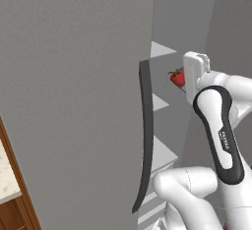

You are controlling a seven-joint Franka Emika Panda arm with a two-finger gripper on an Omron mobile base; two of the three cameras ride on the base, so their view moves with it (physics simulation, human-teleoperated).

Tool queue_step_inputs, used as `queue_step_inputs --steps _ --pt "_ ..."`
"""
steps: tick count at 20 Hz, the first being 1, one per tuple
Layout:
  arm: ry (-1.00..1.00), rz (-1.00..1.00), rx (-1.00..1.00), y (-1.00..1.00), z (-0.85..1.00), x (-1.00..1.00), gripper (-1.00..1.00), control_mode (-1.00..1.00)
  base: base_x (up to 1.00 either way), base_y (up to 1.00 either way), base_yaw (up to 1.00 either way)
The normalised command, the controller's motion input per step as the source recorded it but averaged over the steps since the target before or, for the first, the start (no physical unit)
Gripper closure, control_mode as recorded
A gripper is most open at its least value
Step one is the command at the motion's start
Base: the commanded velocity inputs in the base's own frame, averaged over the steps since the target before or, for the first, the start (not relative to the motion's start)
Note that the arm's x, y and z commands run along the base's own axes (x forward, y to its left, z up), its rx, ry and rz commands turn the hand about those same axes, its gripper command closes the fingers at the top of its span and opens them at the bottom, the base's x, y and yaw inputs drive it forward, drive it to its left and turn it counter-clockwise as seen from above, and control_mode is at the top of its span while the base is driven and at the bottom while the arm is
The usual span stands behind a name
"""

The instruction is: Take the sweet potato and bell pepper from the second highest rack and move them to the highest rack where the cucumber and bell pepper are located, to maximize freezer space. Close the freezer door after rearranging.

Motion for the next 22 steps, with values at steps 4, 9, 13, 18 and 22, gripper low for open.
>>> queue_step_inputs --steps 4,9,13,18,22 --pt "0.0 0.0 0.0 -0.13 0.77 -0.36 1.0 -1.0 0.0 0.0 0.0" --pt "0.01 0.0 0.0 0.03 0.46 0.11 1.0 -1.0 0.0 0.0 0.0" --pt "0.02 0.0 0.0 0.05 0.17 0.38 1.0 -1.0 0.0 0.0 0.0" --pt "0.04 0.0 0.0 0.04 0.0 0.52 1.0 -1.0 0.0 0.0 0.0" --pt "0.11 0.0 -0.02 0.09 0.0 0.56 1.0 -1.0 0.0 0.0 0.0"
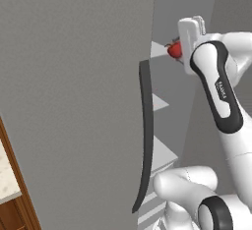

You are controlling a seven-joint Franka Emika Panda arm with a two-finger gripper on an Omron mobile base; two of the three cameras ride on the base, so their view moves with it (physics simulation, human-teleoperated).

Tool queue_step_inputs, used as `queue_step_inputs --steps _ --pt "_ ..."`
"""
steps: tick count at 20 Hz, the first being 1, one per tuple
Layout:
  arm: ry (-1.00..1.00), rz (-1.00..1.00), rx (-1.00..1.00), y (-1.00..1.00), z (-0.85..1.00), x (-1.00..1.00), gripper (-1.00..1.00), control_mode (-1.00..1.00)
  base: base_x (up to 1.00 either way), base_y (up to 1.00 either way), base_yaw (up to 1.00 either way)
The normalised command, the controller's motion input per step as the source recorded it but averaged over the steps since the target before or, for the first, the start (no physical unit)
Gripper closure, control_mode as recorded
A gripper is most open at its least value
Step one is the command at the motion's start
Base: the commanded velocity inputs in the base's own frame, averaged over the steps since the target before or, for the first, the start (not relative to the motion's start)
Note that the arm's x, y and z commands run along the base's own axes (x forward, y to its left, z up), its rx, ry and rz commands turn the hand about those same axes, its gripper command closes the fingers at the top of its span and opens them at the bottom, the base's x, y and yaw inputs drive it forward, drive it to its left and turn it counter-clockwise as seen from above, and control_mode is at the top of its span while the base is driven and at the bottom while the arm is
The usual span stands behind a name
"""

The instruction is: Take the sweet potato and bell pepper from the second highest rack and move them to the highest rack where the cucumber and bell pepper are located, to maximize freezer space. Close the freezer door after rearranging.

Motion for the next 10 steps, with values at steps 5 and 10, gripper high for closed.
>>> queue_step_inputs --steps 5,10 --pt "0.18 0.0 -0.04 0.19 0.0 0.57 1.0 -1.0 0.0 0.0 0.0" --pt "0.2 0.0 -0.1 0.18 0.0 0.55 1.0 -1.0 0.0 0.0 0.0"
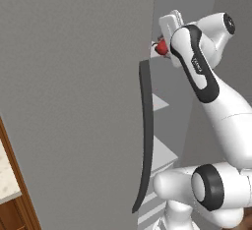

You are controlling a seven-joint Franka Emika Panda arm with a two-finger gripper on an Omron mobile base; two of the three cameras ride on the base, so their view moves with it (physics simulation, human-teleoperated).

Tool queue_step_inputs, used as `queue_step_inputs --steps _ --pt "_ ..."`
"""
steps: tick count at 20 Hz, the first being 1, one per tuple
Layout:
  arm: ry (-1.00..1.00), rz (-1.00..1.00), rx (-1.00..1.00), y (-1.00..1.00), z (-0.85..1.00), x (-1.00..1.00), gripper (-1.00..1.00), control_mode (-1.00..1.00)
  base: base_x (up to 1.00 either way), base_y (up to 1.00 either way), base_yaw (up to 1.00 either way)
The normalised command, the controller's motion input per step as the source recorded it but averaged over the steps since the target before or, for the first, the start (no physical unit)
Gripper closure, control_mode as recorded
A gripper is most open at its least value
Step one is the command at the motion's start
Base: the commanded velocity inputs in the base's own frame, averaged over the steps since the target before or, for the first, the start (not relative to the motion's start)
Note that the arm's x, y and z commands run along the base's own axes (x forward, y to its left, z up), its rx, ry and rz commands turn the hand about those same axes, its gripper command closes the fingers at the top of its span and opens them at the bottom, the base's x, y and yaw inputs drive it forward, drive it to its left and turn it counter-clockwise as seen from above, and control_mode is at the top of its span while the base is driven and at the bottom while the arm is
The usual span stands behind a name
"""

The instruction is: Take the sweet potato and bell pepper from the second highest rack and move them to the highest rack where the cucumber and bell pepper are located, to maximize freezer space. Close the freezer door after rearranging.

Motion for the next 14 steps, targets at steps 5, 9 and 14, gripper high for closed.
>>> queue_step_inputs --steps 5,9,14 --pt "0.13 0.0 -0.04 0.14 0.0 0.6 1.0 -1.0 0.0 0.0 0.0" --pt "0.05 0.0 0.0 0.07 -0.05 0.59 1.0 -1.0 0.0 0.0 0.0" --pt "0.0 0.0 0.0 0.01 -0.16 0.5 1.0 -1.0 0.0 0.0 0.0"
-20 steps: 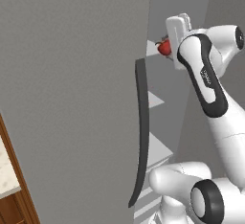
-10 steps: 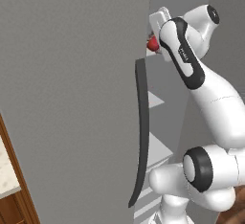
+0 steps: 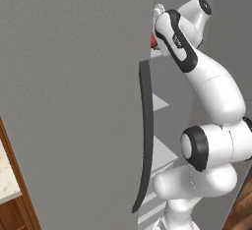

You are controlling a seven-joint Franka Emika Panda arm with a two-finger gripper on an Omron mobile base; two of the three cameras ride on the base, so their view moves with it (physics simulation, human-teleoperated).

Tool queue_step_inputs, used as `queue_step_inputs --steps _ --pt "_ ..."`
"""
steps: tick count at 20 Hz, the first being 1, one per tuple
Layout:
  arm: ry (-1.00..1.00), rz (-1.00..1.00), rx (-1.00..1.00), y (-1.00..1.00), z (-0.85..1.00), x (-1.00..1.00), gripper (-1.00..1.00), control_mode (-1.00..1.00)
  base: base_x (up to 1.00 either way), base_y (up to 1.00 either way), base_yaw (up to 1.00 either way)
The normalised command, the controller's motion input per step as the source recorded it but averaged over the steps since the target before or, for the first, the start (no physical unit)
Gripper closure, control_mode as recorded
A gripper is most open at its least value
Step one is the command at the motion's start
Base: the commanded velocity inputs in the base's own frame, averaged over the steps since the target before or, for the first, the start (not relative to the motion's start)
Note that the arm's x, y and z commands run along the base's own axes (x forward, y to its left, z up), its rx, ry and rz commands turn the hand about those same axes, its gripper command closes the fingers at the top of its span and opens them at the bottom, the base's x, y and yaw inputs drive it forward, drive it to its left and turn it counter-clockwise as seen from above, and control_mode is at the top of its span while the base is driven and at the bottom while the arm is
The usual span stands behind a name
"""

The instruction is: Take the sweet potato and bell pepper from the second highest rack and move them to the highest rack where the cucumber and bell pepper are located, to maximize freezer space. Close the freezer door after rearranging.

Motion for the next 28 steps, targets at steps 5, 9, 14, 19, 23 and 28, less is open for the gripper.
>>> queue_step_inputs --steps 5,9,14,19,23,28 --pt "0.02 0.0 0.0 0.05 -0.18 0.49 1.0 -1.0 0.0 0.0 0.0" --pt "0.04 0.0 0.0 0.1 -0.19 0.48 1.0 -1.0 0.0 0.0 0.0" --pt "0.05 0.0 0.0 0.14 -0.2 0.5 1.0 -1.0 0.0 0.0 0.0" --pt "0.05 0.0 0.0 0.19 -0.19 0.55 1.0 -1.0 0.0 0.0 0.0" --pt "0.08 0.0 -0.02 0.3 -0.27 0.49 1.0 -1.0 0.0 0.0 0.0" --pt "0.03 0.0 -0.05 0.27 -0.43 0.25 1.0 -1.0 0.0 0.0 0.0"
